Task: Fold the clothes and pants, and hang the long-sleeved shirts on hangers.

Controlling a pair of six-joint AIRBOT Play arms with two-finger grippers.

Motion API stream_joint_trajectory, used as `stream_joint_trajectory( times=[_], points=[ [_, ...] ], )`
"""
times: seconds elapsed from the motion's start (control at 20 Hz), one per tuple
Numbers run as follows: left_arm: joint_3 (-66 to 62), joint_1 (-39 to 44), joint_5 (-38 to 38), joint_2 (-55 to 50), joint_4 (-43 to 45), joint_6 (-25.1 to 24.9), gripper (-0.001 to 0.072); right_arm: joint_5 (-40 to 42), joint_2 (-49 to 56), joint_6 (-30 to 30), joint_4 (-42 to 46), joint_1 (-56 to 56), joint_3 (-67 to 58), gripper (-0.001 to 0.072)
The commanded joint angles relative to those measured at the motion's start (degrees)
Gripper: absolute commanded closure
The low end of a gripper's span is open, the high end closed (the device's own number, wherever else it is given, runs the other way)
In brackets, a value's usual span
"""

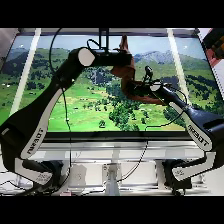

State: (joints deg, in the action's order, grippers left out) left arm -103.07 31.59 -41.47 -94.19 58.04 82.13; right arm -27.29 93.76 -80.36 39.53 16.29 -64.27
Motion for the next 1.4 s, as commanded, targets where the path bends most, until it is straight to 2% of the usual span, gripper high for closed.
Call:
stream_joint_trajectory(
  times=[0.0, 0.1, 0.2, 0.45, 0.55, 0.9, 1.0, 1.25, 1.35],
  points=[
    [0.0, -1.6, -3.0, 1.4, 2.2, 1.5, 0.0691, 0.6, 0.2, -0.1, -0.9, 2.0, -2.4, 0.0696],
    [0.0, -0.9, -2.6, 1.2, 2.2, 1.5, 0.0692, -2.3, 0.2, 0.2, 0.7, 1.9, -2.5, 0.0696],
    [0.0, 0.5, 0.3, 0.9, 2.1, 1.5, 0.0691, -6.4, -0.4, 0.1, 6.8, 0.1, -2.5, 0.0695],
    [0.0, 7.4, 17.4, -0.1, 2.0, 1.5, 0.0692, -17.1, -7.1, 0.1, 23.1, -14.1, -2.5, 0.0696],
    [0.0, 10.2, 20.5, -2.2, 1.9, 1.9, 0.0692, -21.4, -11.1, 0.2, 26.7, -22.1, -2.5, 0.0695],
    [0.0, 20.5, 31.7, -14.5, 1.9, 14.5, 0.0692, -26.5, -20.3, 0.6, 29.8, -43.5, -2.5, 0.0695],
    [-0.2, 22.7, 35.1, -17.7, 1.9, 17.7, 0.0692, -27.8, -20.3, 0.6, 29.8, -46.4, -2.4, 0.0695],
    [-4.7, 23.6, 34.9, -24.1, 1.9, 28.3, 0.0692, -27.1, -20.3, 1.7, 29.6, -47.7, 0.2, 0.0694],
    [-6.1, 23.6, 35.0, -25.4, 1.9, 28.5, 0.0690, -26.6, -20.1, 1.9, 29.8, -47.7, 1.0, 0.0695]
  ],
)
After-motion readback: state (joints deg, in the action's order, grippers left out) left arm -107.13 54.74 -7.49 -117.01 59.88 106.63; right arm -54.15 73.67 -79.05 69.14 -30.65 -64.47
